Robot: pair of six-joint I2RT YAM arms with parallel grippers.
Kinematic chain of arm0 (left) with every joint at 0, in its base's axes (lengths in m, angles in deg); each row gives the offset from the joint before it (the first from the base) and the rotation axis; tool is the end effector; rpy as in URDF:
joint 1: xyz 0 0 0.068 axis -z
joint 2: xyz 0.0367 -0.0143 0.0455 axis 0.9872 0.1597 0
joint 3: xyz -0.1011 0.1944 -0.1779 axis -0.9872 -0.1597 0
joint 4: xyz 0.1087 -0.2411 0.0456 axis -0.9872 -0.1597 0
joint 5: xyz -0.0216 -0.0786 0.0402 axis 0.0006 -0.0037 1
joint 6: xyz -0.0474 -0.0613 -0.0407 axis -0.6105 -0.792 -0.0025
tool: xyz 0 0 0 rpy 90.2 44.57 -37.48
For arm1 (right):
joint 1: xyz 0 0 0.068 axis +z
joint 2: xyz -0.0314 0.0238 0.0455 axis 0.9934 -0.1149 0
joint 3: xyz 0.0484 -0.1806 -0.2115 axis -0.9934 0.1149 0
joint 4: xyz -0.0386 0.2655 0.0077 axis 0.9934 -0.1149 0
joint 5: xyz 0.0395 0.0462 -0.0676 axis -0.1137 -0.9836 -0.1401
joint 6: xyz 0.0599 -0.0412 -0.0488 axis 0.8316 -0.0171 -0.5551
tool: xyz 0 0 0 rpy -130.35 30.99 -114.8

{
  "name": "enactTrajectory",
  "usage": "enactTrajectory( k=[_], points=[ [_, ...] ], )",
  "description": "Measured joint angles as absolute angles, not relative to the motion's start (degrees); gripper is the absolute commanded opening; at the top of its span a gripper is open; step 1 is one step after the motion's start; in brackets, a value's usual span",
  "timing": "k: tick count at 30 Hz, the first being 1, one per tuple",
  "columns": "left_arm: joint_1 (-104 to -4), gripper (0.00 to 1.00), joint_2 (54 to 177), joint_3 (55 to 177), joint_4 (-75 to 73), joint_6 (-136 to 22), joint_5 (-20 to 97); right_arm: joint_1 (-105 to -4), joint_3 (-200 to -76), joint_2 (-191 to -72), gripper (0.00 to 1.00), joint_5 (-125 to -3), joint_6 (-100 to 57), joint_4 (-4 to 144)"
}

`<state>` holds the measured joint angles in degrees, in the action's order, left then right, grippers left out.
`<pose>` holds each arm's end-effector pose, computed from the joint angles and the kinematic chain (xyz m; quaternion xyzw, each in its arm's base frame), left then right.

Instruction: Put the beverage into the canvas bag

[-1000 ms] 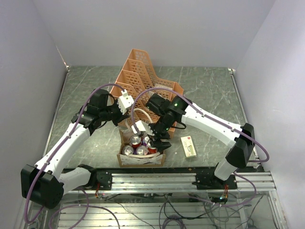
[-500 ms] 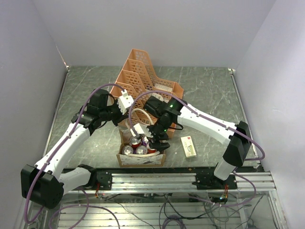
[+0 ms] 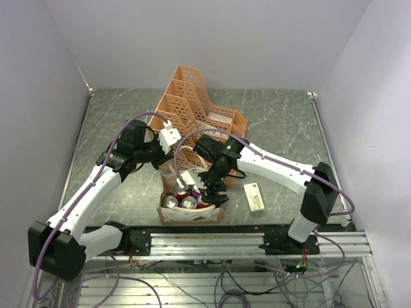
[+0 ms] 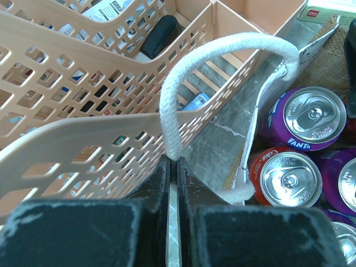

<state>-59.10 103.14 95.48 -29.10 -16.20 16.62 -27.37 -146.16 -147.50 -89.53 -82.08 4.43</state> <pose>0.2326 -0.1345 0.2828 0.4775 0.7293 -0.2037 0.4456 0.1538 0.3053 0.2509 -0.7946 0.5264 0.2899 0.0867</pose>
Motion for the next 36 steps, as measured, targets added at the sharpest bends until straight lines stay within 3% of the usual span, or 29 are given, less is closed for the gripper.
enactTrajectory(
  k=[27, 36],
  points=[
    [-59.1, 0.07, 103.16, 95.48, -29.1, -16.2, 16.62, -26.19, -140.13, -145.1, 0.63, -85.22, -78.43, 11.3],
    [-59.1, 0.07, 103.16, 95.48, -29.1, -16.2, 16.62, -26.17, -139.91, -145.08, 0.68, -84.98, -78.19, 11.34]
  ],
)
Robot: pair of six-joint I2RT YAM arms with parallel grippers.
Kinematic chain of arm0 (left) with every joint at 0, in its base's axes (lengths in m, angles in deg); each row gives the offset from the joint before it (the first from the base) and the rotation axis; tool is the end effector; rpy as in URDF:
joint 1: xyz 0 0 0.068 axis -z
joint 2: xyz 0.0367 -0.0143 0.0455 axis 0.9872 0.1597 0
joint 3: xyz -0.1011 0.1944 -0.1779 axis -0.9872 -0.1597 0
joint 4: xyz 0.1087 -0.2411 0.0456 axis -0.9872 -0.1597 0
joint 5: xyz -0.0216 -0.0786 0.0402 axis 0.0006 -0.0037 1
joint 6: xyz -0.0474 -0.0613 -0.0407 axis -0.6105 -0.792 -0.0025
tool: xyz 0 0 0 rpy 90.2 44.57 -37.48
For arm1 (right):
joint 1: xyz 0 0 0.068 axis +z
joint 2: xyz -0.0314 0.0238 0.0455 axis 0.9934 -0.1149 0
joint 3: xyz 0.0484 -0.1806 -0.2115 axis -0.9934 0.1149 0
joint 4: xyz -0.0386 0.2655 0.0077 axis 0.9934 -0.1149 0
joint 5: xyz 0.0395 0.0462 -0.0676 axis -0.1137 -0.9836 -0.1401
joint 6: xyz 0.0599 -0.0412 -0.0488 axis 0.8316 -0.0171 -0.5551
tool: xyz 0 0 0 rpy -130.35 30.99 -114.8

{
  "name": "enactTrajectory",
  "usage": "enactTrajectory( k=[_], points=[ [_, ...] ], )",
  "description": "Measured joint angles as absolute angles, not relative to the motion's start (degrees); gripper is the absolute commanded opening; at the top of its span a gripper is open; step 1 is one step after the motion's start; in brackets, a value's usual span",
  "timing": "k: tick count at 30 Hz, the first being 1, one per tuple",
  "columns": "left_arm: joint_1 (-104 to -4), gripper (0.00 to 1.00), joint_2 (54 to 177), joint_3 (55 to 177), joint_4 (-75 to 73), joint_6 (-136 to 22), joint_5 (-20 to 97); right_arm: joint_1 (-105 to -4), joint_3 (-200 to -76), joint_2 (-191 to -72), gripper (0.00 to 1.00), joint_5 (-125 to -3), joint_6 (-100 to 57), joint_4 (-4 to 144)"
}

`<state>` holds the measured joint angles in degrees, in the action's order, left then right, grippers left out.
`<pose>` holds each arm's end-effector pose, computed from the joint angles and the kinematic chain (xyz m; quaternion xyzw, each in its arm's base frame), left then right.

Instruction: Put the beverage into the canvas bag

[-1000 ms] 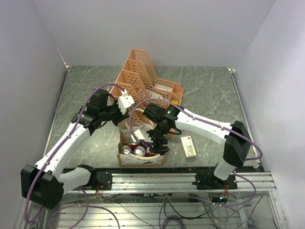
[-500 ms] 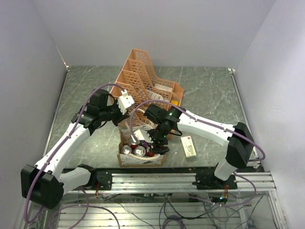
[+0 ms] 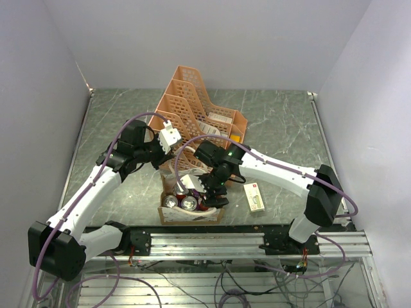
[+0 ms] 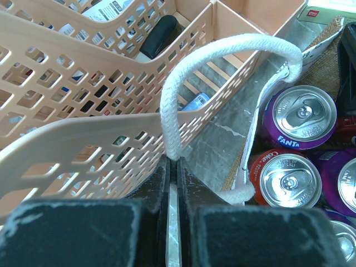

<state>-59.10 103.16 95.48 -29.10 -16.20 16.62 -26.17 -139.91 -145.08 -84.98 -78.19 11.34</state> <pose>0.2327 -0.1345 0.2828 0.4775 0.7294 -0.2037 0.4455 0.1497 0.3023 0.2333 -0.7900 0.5472 0.2565 0.1031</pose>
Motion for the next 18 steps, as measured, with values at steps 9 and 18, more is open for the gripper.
enactTrajectory(
  k=[9, 18],
  points=[
    [-59.1, 0.07, 103.16, 95.48, -29.1, -16.2, 16.62, -26.17, -139.56, -144.31, 0.75, -84.89, -77.8, 12.81],
    [-59.1, 0.07, 103.16, 95.48, -29.1, -16.2, 16.62, -26.17, -139.56, -144.14, 0.7, -84.89, -77.6, 13.05]
  ],
)
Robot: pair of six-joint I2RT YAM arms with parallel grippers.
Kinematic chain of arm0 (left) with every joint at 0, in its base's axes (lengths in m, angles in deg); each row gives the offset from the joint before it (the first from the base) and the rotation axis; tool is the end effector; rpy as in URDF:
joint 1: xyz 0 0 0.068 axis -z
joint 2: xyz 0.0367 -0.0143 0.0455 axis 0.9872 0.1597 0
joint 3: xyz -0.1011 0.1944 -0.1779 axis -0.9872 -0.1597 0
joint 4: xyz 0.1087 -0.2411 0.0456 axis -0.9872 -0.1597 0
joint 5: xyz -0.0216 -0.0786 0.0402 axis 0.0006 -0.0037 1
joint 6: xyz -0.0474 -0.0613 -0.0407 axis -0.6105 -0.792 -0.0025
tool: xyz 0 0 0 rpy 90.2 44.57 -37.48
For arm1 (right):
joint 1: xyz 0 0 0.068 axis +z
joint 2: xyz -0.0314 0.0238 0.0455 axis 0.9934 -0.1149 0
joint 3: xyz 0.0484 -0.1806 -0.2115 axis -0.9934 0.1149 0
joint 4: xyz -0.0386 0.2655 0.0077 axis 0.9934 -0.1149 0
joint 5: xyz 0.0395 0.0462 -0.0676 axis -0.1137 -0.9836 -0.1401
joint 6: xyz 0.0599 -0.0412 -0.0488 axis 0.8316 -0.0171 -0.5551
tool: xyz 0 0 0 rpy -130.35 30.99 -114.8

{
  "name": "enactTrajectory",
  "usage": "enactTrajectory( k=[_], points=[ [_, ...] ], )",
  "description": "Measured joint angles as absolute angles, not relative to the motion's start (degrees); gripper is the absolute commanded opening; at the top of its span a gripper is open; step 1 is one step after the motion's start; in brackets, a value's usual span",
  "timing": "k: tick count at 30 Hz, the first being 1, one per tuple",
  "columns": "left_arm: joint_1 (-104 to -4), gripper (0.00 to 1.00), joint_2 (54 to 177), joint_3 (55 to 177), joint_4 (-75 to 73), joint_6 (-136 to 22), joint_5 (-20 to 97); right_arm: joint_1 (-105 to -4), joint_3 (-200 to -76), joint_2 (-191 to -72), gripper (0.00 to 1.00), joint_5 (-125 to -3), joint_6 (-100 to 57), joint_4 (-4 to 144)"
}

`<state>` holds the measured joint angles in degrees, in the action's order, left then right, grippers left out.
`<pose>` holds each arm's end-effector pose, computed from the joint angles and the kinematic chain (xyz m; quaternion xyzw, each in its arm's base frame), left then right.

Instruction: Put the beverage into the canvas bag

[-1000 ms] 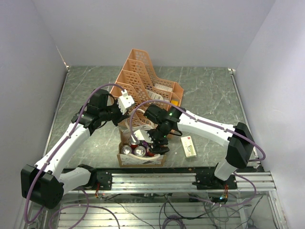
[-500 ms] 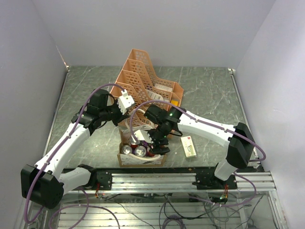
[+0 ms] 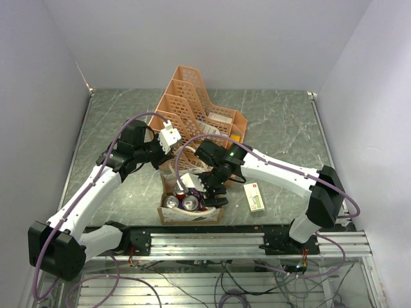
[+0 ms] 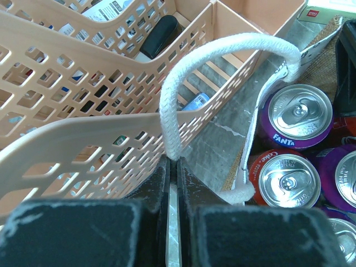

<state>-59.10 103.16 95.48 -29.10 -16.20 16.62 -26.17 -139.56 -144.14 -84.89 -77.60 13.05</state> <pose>0.2327 -0.1345 0.2828 0.4775 0.7294 -0.2037 0.4455 0.1504 0.3032 0.2377 -0.7882 0.5459 0.2570 0.1211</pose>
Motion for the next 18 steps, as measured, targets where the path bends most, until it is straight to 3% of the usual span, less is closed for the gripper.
enactTrajectory(
  k=[5, 18],
  points=[
    [-59.1, 0.07, 103.16, 95.48, -29.1, -16.2, 16.62, -26.17, -139.59, -144.14, 0.62, -85.48, -77.4, 12.67],
    [-59.1, 0.07, 103.16, 95.48, -29.1, -16.2, 16.62, -26.17, -140.81, -140.68, 0.61, -84.37, -74.3, 15.23]
  ],
)
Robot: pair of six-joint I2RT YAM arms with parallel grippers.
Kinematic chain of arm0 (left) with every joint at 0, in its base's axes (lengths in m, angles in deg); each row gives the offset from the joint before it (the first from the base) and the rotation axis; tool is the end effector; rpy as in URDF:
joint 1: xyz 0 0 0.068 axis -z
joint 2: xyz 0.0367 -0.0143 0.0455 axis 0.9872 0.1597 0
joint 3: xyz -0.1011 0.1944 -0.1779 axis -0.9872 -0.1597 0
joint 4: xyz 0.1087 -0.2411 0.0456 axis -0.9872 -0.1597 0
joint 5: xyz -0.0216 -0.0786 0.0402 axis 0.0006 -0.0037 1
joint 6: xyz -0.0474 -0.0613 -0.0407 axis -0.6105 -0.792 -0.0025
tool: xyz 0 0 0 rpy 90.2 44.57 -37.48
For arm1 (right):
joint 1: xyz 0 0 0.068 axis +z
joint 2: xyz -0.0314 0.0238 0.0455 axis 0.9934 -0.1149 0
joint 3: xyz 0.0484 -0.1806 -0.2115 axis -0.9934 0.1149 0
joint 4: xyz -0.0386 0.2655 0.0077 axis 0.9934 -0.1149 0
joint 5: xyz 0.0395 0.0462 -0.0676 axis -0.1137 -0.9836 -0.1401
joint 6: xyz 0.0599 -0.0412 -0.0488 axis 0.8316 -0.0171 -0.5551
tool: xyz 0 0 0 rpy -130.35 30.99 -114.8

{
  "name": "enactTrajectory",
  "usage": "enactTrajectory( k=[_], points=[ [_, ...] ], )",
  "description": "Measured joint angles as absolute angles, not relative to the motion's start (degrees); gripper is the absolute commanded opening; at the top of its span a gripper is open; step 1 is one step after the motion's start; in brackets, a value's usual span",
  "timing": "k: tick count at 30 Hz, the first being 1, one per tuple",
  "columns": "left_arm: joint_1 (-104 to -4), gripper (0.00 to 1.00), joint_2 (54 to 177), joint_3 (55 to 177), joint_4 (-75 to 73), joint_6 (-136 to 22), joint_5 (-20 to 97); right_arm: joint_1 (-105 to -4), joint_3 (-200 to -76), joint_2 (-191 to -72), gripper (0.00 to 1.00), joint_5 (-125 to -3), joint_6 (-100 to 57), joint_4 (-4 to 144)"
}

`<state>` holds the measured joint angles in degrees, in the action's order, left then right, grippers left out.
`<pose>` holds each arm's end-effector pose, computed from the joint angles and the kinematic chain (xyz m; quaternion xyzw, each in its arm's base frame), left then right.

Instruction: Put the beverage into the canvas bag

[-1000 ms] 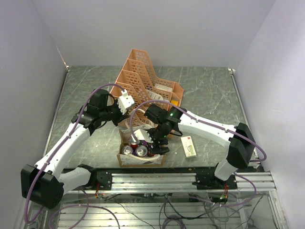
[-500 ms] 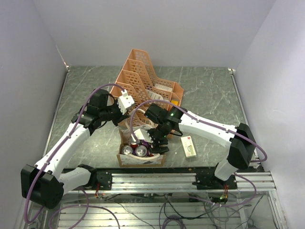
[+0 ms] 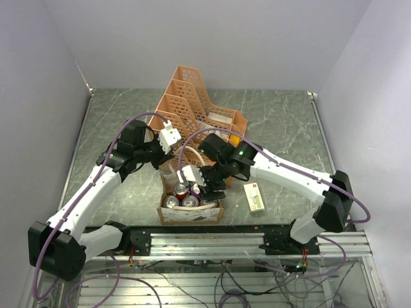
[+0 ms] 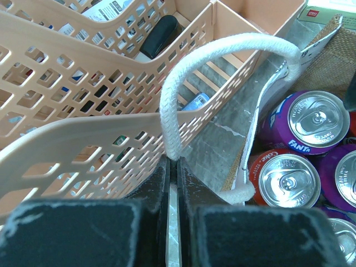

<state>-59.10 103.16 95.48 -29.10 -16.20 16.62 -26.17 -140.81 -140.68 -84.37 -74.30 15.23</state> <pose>0.2327 -0.1345 0.2828 0.4775 0.7294 -0.2037 0.4455 0.1508 0.3028 0.2650 -0.7738 0.5519 0.2593 0.1716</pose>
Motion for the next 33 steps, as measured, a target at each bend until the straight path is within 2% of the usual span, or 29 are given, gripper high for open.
enactTrajectory(
  k=[9, 15, 23, 29, 33],
  points=[
    [-59.1, 0.07, 103.03, 95.48, -29.1, -16.2, 16.6, -27.61, -139.24, -135.46, 0.62, -79.74, -69.34, 22.79],
    [-59.1, 0.07, 102.0, 95.45, -29.07, -16.2, 16.6, -32.58, -138.6, -130.67, 0.64, -81.27, -67.37, 24.87],
    [-59.1, 0.09, 100.69, 95.45, -29.03, -16.24, 16.57, -48.38, -133.47, -120.88, 0.73, -82.47, -61.03, 31.45],
    [-59.1, 0.1, 99.93, 95.32, -28.99, -16.24, 16.42, -63.83, -127.61, -116.47, 0.77, -75.69, -52.38, 38.9],
    [-59.1, 0.12, 99.93, 95.24, -28.99, -16.24, 16.01, -70.52, -123.89, -114.67, 0.77, -72.26, -48.55, 42.22]
  ],
)
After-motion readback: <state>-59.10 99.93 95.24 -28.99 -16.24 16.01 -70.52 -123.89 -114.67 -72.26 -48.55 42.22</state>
